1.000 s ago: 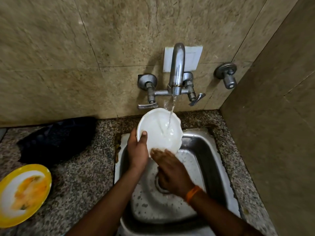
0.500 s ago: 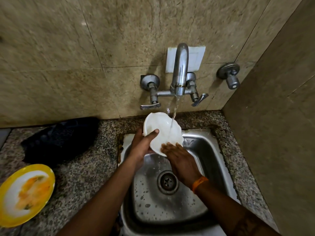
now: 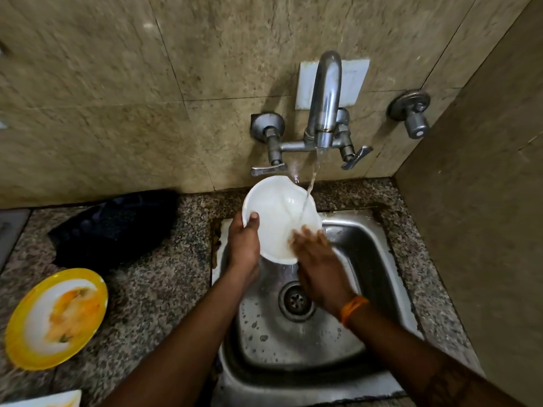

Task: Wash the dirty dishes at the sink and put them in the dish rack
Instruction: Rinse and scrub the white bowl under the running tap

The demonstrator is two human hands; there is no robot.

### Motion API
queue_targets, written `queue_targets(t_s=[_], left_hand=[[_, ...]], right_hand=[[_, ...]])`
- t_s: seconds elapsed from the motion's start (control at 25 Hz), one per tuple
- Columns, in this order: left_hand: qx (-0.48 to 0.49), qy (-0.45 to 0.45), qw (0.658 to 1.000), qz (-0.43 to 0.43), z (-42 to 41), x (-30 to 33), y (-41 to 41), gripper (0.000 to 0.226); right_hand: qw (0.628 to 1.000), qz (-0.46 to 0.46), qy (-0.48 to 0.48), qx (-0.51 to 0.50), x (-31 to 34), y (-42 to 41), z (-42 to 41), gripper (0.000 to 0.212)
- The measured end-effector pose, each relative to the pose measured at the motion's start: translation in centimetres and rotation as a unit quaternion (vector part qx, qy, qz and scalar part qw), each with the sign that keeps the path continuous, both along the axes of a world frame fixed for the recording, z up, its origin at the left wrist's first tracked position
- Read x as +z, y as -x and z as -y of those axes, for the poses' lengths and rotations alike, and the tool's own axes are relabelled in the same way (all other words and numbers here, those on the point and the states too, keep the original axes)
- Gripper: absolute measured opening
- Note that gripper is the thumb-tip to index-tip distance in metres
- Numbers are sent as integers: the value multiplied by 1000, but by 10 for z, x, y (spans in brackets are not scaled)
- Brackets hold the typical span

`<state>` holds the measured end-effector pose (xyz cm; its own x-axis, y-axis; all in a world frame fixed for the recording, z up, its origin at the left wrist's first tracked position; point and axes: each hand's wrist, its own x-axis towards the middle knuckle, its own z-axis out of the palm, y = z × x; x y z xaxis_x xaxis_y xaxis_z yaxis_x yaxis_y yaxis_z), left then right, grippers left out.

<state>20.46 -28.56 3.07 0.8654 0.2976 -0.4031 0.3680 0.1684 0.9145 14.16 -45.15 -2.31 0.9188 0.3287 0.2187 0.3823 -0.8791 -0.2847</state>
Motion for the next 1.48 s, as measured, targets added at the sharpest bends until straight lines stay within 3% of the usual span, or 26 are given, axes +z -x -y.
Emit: queue_targets(t_s=[0.12, 0.2, 0.28, 0.4, 0.52, 0.64, 0.76, 0.88, 1.04, 1.08, 1.16, 1.24, 1.4, 1.48], left_hand=[[-26, -52, 998, 15, 0, -6, -3, 28], [-77, -55, 995, 17, -7, -5, -5, 21], [-123, -57, 991, 2, -15, -2, -8, 19], [-135, 38, 985, -101, -20, 0, -15, 38], [-65, 147, 983, -93, -19, -5, -7, 53], [57, 146, 988, -10, 5, -18, 28, 43], [99, 152, 983, 20, 31, -18, 59, 56], [102, 103, 989, 7, 9, -22, 41, 52], [-29, 60, 997, -46, -8, -14, 21, 51], [-40, 65, 996, -53, -2, -10, 20, 47], [-53, 64, 995, -48, 8, -9, 15, 35], [-65, 55, 996, -40, 8, -17, 15, 31], [-124, 28, 990, -53, -2, -23, 16, 38], [-168, 18, 983, -73, -1, -16, 9, 35]], right_hand=[[994, -53, -86, 34, 6, 32, -40, 68], [997, -17, 5, 81, -1, 18, -4, 77], [993, 13, 102, 54, -8, -5, 36, 80], [996, 15, 74, 49, -9, -9, 40, 66], [997, 48, 64, 22, 0, 3, 16, 60], [996, 19, 34, -85, 12, 6, -18, 50], [997, -5, -19, -79, 14, 21, -57, 38], [997, 29, 40, 52, 8, 16, -18, 53], [987, -43, 157, -8, 17, -18, 24, 62], [988, -87, 127, -7, 20, -13, 7, 72], [987, -153, -34, 38, 31, 7, -34, 88], [971, -193, -109, 88, 42, 17, -35, 90], [983, -152, 101, 35, 29, 7, 19, 107], [976, -208, 65, 12, 22, -7, 21, 114]])
